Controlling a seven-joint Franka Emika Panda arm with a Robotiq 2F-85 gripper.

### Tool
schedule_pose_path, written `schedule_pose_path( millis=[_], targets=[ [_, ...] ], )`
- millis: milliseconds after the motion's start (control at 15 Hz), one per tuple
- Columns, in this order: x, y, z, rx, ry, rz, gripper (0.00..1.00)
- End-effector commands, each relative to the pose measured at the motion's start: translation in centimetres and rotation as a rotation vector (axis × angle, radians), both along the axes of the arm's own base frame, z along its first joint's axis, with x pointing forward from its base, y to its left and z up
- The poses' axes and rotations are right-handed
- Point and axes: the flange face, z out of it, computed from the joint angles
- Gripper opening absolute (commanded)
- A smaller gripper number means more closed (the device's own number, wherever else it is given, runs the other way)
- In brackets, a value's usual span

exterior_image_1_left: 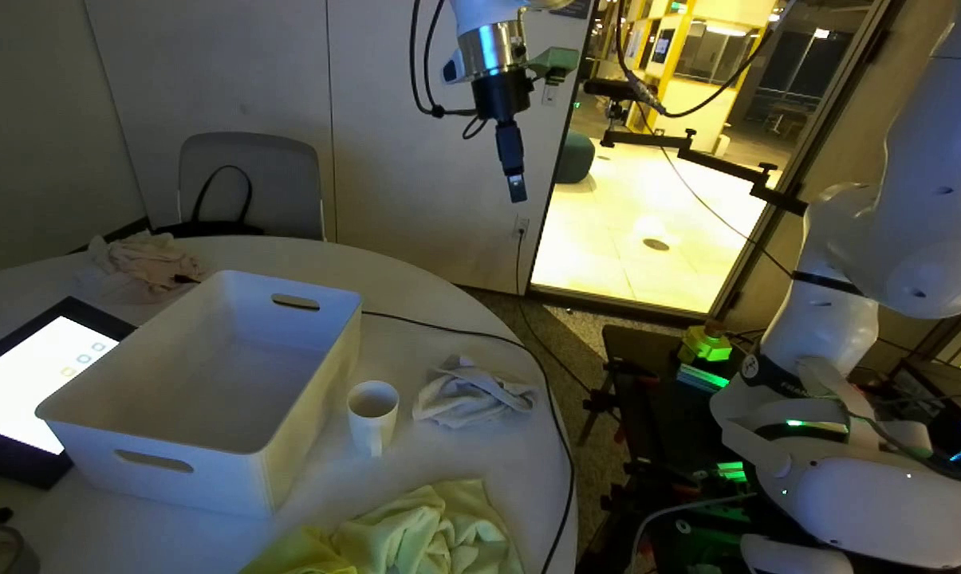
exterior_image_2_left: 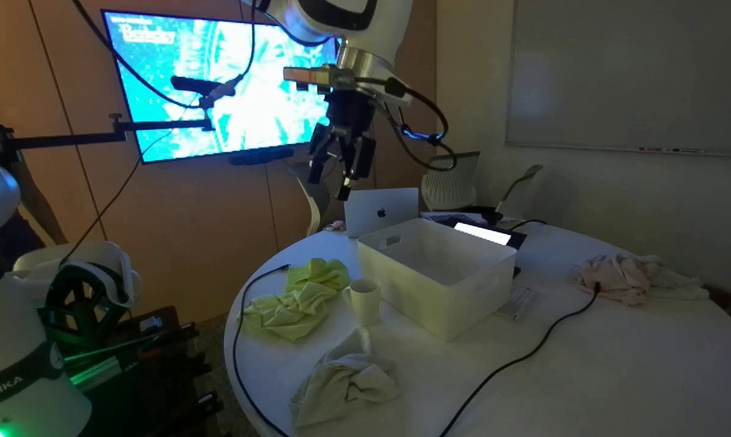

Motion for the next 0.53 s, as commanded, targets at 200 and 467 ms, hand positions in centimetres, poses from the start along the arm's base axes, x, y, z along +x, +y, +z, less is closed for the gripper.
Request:
schedule_pose_path(
  millis=[200,467],
  targets=[
    [0.3,1.6,-11.6,0.009,0.011,0.104,1.00],
    [1.0,5.0,-18.2,0.008,-0.017,0.186,1.00]
  ],
)
